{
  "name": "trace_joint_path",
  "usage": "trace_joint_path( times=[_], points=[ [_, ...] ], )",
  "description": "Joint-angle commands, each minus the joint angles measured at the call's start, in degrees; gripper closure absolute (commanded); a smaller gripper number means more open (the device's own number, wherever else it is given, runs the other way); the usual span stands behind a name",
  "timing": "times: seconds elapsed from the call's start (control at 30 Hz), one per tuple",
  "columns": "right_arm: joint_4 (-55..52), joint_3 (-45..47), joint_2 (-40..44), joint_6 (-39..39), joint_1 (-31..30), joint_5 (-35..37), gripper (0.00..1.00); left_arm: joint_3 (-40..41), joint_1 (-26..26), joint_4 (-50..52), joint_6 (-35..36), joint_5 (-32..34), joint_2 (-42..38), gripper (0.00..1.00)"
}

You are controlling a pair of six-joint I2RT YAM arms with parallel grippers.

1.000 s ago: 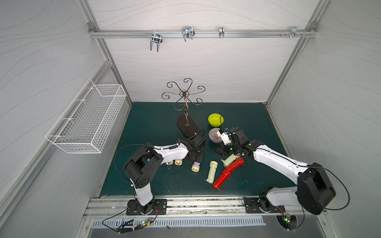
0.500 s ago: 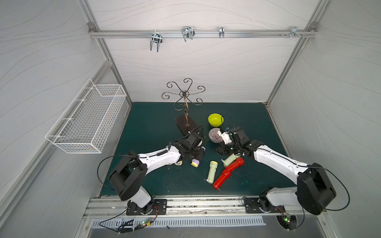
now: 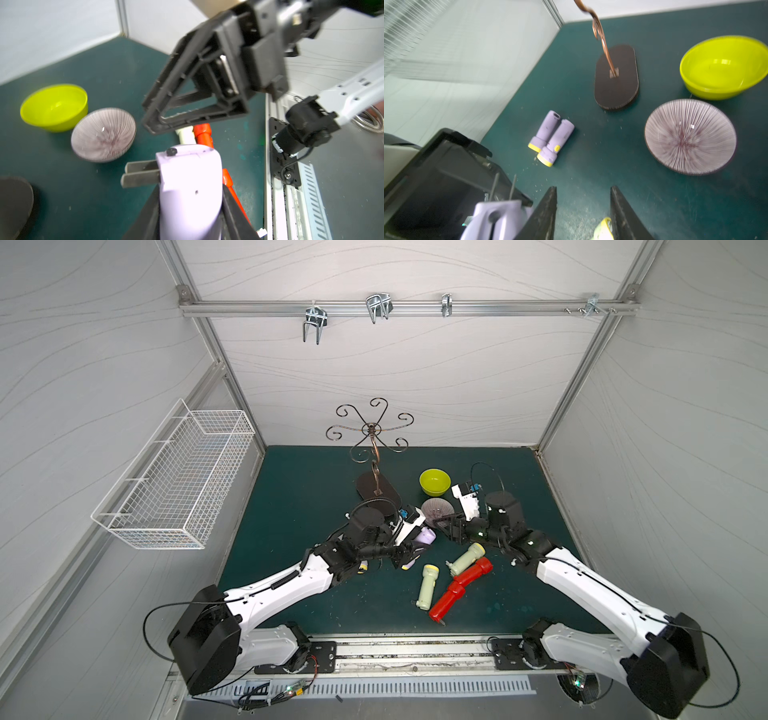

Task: Close the plug at the bottom of the flashlight
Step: Close the plug of the flashlight.

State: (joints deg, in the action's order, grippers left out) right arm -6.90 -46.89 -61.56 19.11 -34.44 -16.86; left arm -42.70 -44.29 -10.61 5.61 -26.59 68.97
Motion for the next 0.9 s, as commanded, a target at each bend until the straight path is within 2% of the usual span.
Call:
trace_joint_path(
  times=[0.0, 0.1, 0.2, 0.27, 0.5, 0.53, 0.57, 0.67, 0.87],
  points=[
    [1.9, -3.37, 2.03, -1.74, 1.31, -3.38, 0.56, -1.38, 0.46, -6.05, 8.97, -4.06, -3.39, 1.0],
    [4.46, -4.34, 2.76, -1.56, 2.73, -10.08, 0.55, -2.47, 2.57, -4.48, 11.22, -7.11, -4.19, 1.0],
    [6.96, -5.35, 2.54, -1.53, 3.32, -17.67, 0.55, -2.83, 8.22, -7.23, 7.53, -17.45, -4.46, 1.0],
    [8.01, -6.13, 1.99, -1.17, 3.32, -21.63, 0.55, -2.83, 10.75, -9.7, 5.3, -21.39, -4.43, 1.0],
    [10.61, -7.71, -0.2, 0.12, 2.54, -30.02, 0.53, -4.39, 12.47, -6.71, 6.0, -28.18, -4.89, 1.0],
    [8.49, -8.52, -0.29, -2.13, 1.65, -29.16, 0.55, -4.71, 12.53, -6.12, 6.2, -29.31, -4.8, 1.0],
    [3.99, -10.08, 0.04, -6.63, -0.25, -25.44, 0.57, -5.36, 12.61, -4.64, 6.79, -30.58, -4.64, 1.0],
    [-1.08, -10.91, 2.34, -18.5, -6.65, -13.75, 0.56, -7.75, 13.06, 1.23, 9.92, -33.26, -3.94, 1.0],
    [-3.09, -11.26, 4.78, -29.04, -9.76, -5.05, 0.55, -9.42, 14.57, 5.58, 12.19, -36.33, -2.47, 1.0]
  ],
)
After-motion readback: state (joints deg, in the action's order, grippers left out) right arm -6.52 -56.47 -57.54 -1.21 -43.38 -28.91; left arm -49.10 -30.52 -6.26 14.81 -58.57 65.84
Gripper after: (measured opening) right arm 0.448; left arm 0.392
